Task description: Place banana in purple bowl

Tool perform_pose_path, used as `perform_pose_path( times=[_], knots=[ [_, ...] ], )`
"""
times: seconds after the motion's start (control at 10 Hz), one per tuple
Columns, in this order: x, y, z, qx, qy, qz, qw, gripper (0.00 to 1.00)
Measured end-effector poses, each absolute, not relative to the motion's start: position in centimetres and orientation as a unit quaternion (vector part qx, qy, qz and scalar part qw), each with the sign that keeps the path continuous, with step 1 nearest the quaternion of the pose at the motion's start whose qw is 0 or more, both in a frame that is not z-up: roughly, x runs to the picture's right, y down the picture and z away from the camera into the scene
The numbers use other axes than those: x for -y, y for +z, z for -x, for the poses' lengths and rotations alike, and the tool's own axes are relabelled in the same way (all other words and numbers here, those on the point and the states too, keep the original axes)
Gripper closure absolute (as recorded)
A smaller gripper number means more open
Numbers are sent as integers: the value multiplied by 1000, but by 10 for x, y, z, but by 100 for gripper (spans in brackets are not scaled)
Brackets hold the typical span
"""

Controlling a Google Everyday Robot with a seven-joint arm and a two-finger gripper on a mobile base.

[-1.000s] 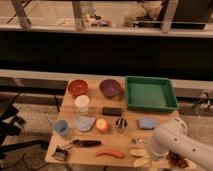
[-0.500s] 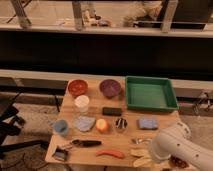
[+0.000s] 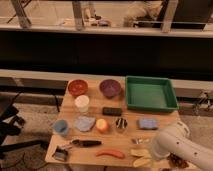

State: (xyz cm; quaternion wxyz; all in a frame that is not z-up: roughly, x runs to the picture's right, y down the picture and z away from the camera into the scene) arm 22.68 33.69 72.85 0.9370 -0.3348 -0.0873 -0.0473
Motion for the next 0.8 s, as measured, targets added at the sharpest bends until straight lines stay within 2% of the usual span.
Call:
perform_pose_path(
  times=[0.8],
  knots=[
    [-347,733,-242,82,-32,348,933,20]
  ],
)
